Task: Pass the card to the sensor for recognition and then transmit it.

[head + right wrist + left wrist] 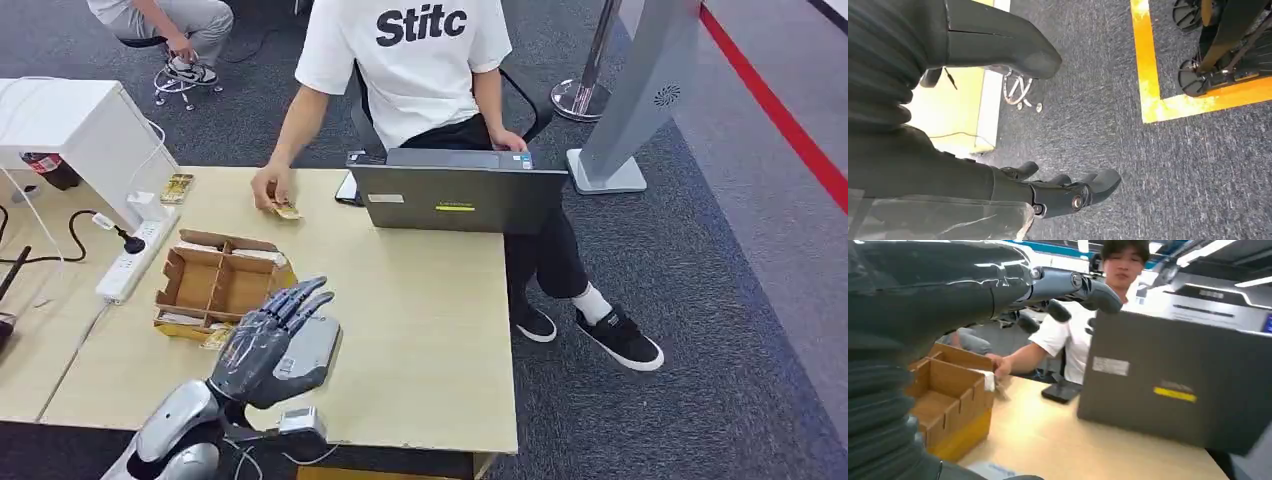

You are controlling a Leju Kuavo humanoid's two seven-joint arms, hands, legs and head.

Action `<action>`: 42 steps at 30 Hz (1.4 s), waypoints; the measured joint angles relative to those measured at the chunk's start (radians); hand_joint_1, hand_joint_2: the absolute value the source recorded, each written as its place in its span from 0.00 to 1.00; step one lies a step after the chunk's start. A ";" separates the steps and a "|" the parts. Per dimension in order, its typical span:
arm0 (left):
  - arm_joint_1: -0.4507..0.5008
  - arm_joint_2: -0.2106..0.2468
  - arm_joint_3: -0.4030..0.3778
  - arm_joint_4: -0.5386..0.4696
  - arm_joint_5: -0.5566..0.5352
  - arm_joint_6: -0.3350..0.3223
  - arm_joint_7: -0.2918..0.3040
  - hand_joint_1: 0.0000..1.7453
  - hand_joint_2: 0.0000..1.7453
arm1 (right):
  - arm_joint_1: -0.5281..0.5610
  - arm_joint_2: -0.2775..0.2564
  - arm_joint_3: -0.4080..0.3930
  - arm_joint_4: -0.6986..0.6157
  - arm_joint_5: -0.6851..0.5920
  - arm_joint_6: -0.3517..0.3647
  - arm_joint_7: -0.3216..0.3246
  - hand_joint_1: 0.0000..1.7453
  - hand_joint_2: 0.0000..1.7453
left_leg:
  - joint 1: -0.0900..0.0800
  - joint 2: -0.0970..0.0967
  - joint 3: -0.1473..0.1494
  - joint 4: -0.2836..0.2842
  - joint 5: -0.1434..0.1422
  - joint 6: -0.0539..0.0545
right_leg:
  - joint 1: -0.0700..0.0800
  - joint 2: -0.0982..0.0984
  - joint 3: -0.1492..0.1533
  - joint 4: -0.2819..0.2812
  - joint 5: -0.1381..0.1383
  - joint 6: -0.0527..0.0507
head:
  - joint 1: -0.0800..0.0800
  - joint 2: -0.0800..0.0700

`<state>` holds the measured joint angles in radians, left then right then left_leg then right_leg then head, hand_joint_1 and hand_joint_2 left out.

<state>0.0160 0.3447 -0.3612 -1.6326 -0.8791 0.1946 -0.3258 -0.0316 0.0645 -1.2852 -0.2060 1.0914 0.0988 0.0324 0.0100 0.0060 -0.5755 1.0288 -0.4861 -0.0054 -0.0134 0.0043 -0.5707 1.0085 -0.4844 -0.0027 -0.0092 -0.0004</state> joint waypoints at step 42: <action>0.096 0.087 0.222 0.348 -0.286 0.485 0.140 0.00 1.00 | 0.000 0.006 -0.038 0.003 0.050 -0.003 -0.001 0.00 1.00 | 0.001 -0.002 0.001 0.000 0.000 0.000 | 0.000 -0.002 0.001 0.001 0.000 0.000 | 0.000 0.000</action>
<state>0.1121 0.4319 -0.1392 -1.2844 -1.1654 0.6794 -0.1854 -0.0317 0.0710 -1.3230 -0.2029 1.1410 0.0961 0.0313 0.0107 0.0045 -0.5749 1.0285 -0.4856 -0.0059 -0.0129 0.0025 -0.5693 1.0091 -0.4846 -0.0031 -0.0095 -0.0004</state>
